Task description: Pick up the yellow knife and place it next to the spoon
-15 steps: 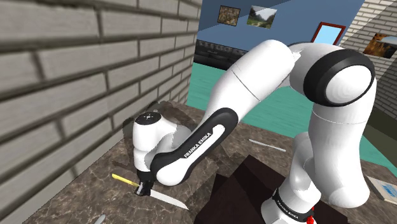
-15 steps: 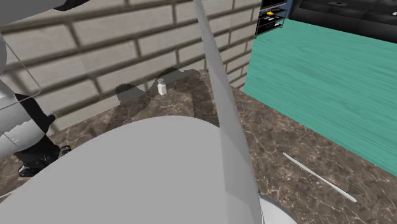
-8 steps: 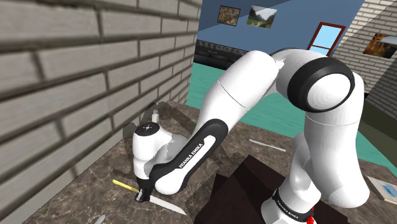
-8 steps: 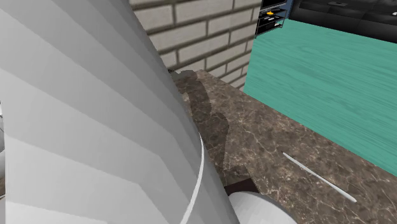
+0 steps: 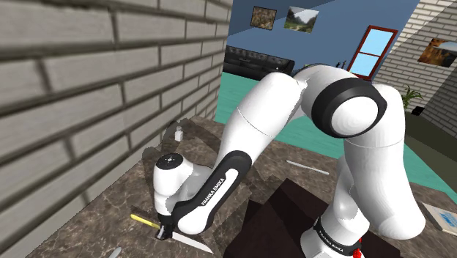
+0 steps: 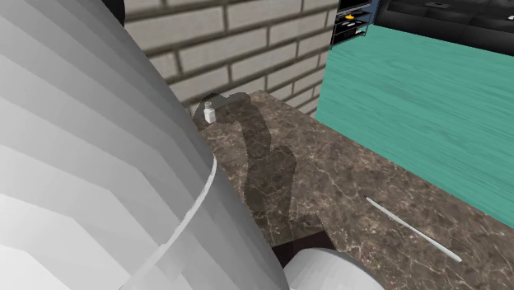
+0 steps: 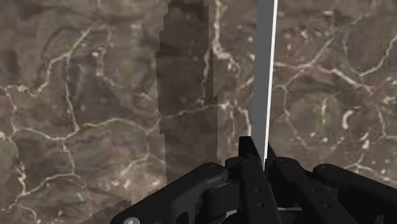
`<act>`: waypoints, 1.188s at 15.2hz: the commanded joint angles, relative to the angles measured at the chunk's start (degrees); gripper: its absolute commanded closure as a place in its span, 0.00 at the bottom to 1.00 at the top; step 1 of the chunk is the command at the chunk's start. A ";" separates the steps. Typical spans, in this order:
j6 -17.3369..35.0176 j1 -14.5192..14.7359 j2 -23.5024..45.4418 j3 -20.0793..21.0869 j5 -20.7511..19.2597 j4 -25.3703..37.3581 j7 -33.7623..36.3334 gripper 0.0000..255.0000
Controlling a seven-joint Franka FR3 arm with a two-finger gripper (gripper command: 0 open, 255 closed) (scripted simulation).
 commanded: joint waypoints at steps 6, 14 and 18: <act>0.68 0.06 0.83 0.00 -0.01 0.17 0.06 1.00; 0.67 0.06 0.83 0.00 -0.01 0.17 0.05 0.00; -4.75 -0.04 -6.05 0.03 0.04 -1.29 0.03 0.00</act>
